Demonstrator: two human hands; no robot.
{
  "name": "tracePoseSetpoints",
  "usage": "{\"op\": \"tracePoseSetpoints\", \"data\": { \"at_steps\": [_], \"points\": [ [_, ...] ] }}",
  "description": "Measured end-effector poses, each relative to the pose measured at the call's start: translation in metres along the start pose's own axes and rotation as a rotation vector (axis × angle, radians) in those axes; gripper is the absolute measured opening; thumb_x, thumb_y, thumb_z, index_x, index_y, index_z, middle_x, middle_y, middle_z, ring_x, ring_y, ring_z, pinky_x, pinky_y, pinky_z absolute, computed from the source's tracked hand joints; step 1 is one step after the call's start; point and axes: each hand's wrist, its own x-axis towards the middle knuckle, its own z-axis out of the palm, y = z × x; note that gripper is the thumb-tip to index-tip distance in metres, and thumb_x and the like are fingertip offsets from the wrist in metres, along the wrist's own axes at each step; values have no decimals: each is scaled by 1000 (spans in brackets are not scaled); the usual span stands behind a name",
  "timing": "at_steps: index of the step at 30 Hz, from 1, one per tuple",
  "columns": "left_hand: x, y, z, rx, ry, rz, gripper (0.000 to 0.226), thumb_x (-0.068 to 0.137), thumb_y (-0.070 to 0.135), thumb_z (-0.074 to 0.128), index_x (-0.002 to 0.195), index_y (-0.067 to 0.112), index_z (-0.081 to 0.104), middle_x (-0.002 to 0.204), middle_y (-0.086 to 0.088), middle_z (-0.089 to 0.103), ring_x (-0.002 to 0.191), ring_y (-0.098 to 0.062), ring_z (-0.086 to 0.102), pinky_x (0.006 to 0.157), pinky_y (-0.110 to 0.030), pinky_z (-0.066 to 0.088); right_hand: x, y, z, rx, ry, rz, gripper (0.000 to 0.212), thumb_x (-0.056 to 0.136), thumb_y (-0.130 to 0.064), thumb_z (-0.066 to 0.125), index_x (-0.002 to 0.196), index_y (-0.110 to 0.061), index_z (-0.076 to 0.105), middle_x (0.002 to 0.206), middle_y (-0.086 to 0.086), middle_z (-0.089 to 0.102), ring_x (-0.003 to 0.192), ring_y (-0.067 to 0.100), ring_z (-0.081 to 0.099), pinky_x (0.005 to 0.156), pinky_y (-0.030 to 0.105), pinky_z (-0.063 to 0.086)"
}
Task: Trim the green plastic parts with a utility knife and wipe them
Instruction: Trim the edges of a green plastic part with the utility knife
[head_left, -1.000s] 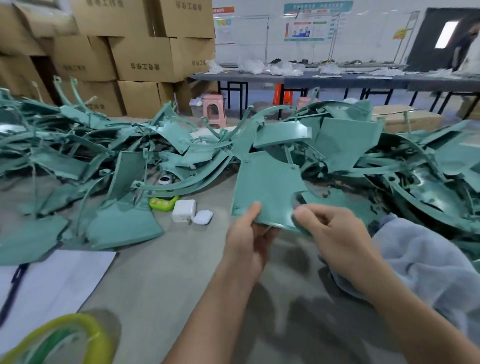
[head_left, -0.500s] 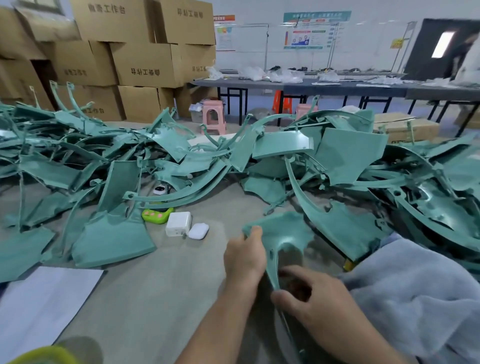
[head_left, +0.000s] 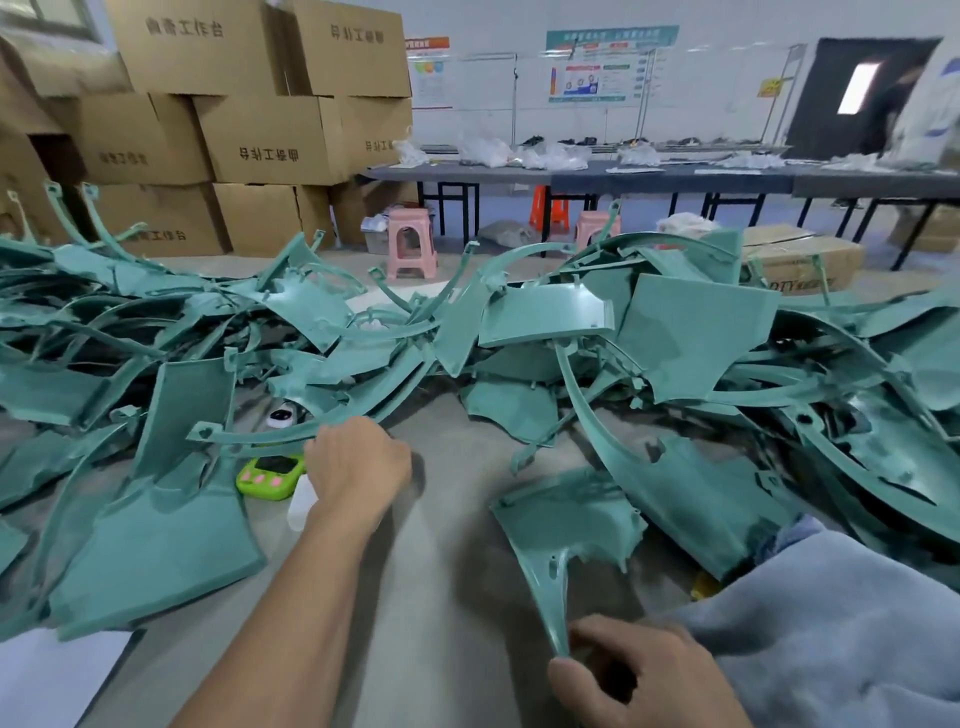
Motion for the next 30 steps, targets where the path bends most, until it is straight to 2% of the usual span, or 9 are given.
{"op": "tracePoseSetpoints", "data": {
  "at_steps": [4, 8, 11, 16, 18, 20, 24, 27, 30],
  "points": [
    [28, 6, 5, -50, -92, 45, 41, 82, 20, 57, 123, 16, 62, 117, -16, 67, 109, -37, 60, 90, -40, 52, 11, 5, -1, 97, -20, 51, 23, 57, -81, 37, 59, -67, 55, 75, -26, 67, 94, -3, 59, 80, 4, 33],
    [25, 16, -1, -49, -38, 79, 26, 85, 23, 54, 101, 27, 75, 89, 0, 68, 76, -25, 57, 72, -34, 47, 10, 6, 2, 37, 3, 41, 23, 56, -85, 28, 68, -80, 46, 72, -25, 61, 97, -7, 51, 82, 3, 30],
    [-18, 27, -2, -340, -45, 74, 22, 90, 29, 57, 82, 30, 78, 77, 12, 73, 59, -3, 54, 57, -25, 42, 6, 3, 0, 105, 77, 42, 34, 52, -82, 36, 66, -63, 61, 79, -14, 67, 87, -6, 57, 78, 5, 34],
    [-111, 36, -1, -1200, -510, -279, 32, 93, 40, 61, 94, 13, 78, 86, -6, 78, 76, -25, 71, 62, -35, 52, 0, -12, -6, 235, 142, 79, 11, 78, -48, 65, 73, -41, 71, 67, -10, 70, 66, -3, 63, 65, 13, 50],
    [-136, 43, -6, -1410, -820, -374, 34, 97, 37, 63, 107, 7, 76, 89, -9, 78, 67, -22, 69, 53, -30, 54, 1, -15, -4, 196, 46, 36, 14, 86, -50, 66, 73, -47, 71, 74, -14, 72, 73, -3, 62, 69, 9, 46],
    [-149, 48, -14, -1487, -926, -353, 21, 99, 18, 62, 107, 0, 70, 87, -18, 77, 62, -24, 70, 55, -31, 60, -1, -19, -2, 112, -36, 0, 6, 88, -51, 68, 84, -50, 74, 80, -21, 70, 85, -2, 61, 72, 5, 41],
    [-149, 47, -28, -1470, -760, -228, 12, 101, 6, 58, 95, -1, 64, 68, -10, 66, 44, -13, 59, 40, -18, 44, -7, -2, -17, -110, 376, -129, 9, 83, -31, 80, 77, -37, 77, 81, -27, 62, 93, 9, 56, 87, 20, 32],
    [-142, 35, -46, -1342, -585, -57, 10, 98, 8, 61, 92, 4, 67, 75, -8, 65, 43, -14, 51, 36, -19, 33, -14, 19, -37, -470, 333, -77, 33, 88, -33, 67, 56, -36, 61, 63, -12, 67, 75, 16, 63, 82, 31, 36],
    [-140, 27, -71, -1228, -444, 170, 11, 92, 14, 64, 90, 18, 73, 77, -5, 72, 43, -16, 54, 38, -19, 34, -13, 38, -62, -538, 299, 28, 33, 95, -47, 55, 66, -36, 66, 60, -10, 65, 61, 15, 57, 62, 30, 36]
  ]
}}
